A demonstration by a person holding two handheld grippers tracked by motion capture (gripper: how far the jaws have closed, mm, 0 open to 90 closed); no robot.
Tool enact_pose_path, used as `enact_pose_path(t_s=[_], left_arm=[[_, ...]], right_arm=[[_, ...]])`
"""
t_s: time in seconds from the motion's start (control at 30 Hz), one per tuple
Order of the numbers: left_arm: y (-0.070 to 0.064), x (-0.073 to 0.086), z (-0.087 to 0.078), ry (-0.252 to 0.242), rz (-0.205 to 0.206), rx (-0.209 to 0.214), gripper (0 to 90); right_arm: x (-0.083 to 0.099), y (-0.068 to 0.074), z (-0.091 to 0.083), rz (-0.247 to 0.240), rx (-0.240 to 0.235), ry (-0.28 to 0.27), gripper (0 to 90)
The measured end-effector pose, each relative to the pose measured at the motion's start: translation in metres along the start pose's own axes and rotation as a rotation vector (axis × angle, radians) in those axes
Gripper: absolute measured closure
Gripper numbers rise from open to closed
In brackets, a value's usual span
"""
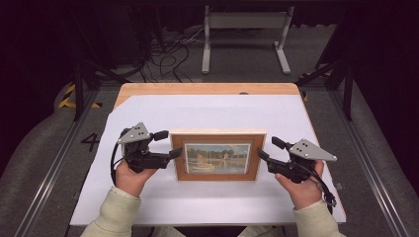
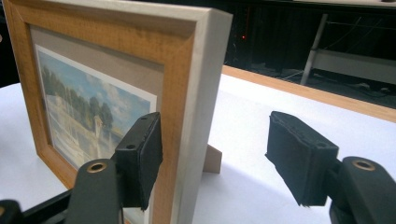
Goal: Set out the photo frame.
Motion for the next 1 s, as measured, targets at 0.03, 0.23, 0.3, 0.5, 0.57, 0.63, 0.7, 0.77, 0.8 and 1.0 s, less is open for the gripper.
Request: enact_pose_path(t_s=[0.03,0.23,0.3,0.5,0.57,0.63,0.7,0.77,0.8,1.0], left_arm=[[0.001,0.001,-0.002,-0.002,0.002,-0.006,18.6],[0.005,0.01,-0.006,0.018,-0.005,-0.028,16.4],[0.007,0.013,-0.009,0.021,-0.006,-0.033,15.9],[0.011,0.021,-0.019,0.025,-0.025,-0.051,15.0],[0.013,0.024,-0.021,0.027,-0.022,-0.057,14.2],[0.015,0.027,-0.023,0.035,-0.028,-0.064,13.8],[0.017,0.029,-0.024,0.035,-0.027,-0.069,12.9],[0.022,0.034,-0.025,0.03,-0.032,-0.083,11.9],[0.023,0.036,-0.025,0.034,-0.033,-0.088,11.7],[0.033,0.05,-0.032,0.044,-0.023,-0.117,10.0]], right_arm=[[0.0,-0.001,-0.001,0.002,-0.004,-0.001,35.4],[0.0,-0.01,-0.004,0.02,-0.017,0.011,34.3],[0.0,-0.013,-0.005,0.021,-0.019,0.013,33.4],[0.001,-0.021,-0.009,0.023,-0.02,0.014,32.2],[0.002,-0.024,-0.012,0.017,-0.029,0.01,32.2],[0.003,-0.027,-0.015,0.011,-0.032,0.015,32.2],[0.006,-0.032,-0.018,0.015,-0.031,0.024,32.2],[0.009,-0.036,-0.019,0.02,-0.028,0.029,32.2],[0.011,-0.038,-0.02,0.023,-0.028,0.032,32.1],[0.022,-0.051,-0.022,0.015,-0.035,0.062,29.1]])
Point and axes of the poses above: each handheld gripper's, and its own axes: z roughly forward along the jaws, x roughly out of its underside, y roughly to its left, the point moved 2 cm from there along z, roughly forward along the jaws
